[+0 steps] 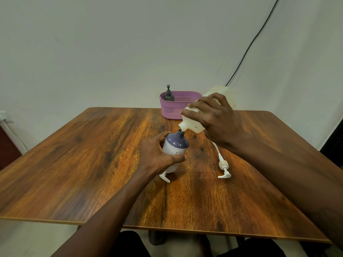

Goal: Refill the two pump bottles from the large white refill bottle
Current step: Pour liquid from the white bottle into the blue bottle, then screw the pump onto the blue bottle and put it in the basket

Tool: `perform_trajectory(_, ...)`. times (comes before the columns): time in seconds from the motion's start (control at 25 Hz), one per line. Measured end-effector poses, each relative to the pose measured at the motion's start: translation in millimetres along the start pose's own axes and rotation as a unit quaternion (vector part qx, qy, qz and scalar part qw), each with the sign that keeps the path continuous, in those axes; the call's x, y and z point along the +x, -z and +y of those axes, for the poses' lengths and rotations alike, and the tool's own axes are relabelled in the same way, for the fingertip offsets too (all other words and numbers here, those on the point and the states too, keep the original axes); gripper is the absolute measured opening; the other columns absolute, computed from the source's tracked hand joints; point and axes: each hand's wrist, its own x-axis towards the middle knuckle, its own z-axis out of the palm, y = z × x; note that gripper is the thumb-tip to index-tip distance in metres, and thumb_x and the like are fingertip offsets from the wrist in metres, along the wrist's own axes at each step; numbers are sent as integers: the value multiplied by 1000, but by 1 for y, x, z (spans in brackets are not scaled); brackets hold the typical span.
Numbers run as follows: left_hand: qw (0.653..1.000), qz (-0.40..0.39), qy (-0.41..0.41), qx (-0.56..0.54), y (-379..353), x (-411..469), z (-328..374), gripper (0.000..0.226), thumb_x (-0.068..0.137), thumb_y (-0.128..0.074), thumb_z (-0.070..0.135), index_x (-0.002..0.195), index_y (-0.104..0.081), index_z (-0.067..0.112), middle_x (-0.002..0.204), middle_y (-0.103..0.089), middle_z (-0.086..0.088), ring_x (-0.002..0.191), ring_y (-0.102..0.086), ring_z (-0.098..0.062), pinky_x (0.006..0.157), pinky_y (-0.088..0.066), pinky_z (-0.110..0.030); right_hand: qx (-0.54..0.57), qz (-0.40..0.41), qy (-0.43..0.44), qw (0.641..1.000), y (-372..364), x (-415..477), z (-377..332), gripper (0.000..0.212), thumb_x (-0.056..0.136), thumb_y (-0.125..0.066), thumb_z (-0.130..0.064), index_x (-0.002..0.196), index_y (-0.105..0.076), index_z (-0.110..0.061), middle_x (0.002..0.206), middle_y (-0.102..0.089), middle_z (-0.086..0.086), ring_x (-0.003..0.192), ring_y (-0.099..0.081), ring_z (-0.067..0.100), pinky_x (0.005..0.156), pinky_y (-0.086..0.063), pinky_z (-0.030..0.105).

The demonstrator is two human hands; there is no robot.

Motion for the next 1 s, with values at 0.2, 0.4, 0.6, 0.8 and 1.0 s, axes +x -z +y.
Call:
perform_trajectory(0.2, 1000, 2, 2, 3, -1, 0, -1, 88, 54, -76, 70, 128, -64, 25, 114, -71, 10, 99, -65, -7, 80, -49, -13, 14, -30, -27, 999, -1, -1, 1, 70, 67, -86, -8, 132, -63, -21, 128, -67, 13, 119, -60, 37, 103, -32, 50)
perform_trajectory(0.4, 1000, 21, 15, -8, 1, -1, 4, 77, 51, -81, 68, 120, -62, 39, 106, -67, 20, 94, -63, 5, 75, -49, -10, 130, -53, -155, 978, -8, -19, -6, 72, 65, -84, -42, 131, -61, -23, 118, -72, 6, 108, -63, 31, 89, -46, 48)
perform_trajectory(0.6, 998, 43, 36, -17, 6, 1, -2, 89, 49, -83, 71, 126, -64, 32, 111, -70, 15, 96, -66, 0, 77, -58, -19, 355, -125, -325, 868, -16, -35, -10, 90, 59, -80, -63, 133, -57, -18, 126, -64, 7, 106, -60, 23, 88, -53, 37)
perform_trajectory(0.8, 998, 50, 38, -22, 10, 0, -8, 95, 50, -82, 73, 131, -64, 25, 114, -70, 13, 99, -67, -1, 79, -57, -18, 385, -207, -393, 809, -35, -55, -5, 92, 64, -93, -48, 141, -49, -22, 136, -59, 1, 116, -57, 18, 84, -52, 25)
perform_trajectory(1.0, 998, 49, 42, -27, 10, 0, -11, 93, 51, -83, 73, 129, -64, 27, 114, -70, 15, 100, -66, 0, 81, -58, -21, 420, -218, -412, 779, -40, -64, 2, 93, 66, -93, -45, 144, -46, -23, 140, -58, 2, 121, -58, 21, 88, -56, 28)
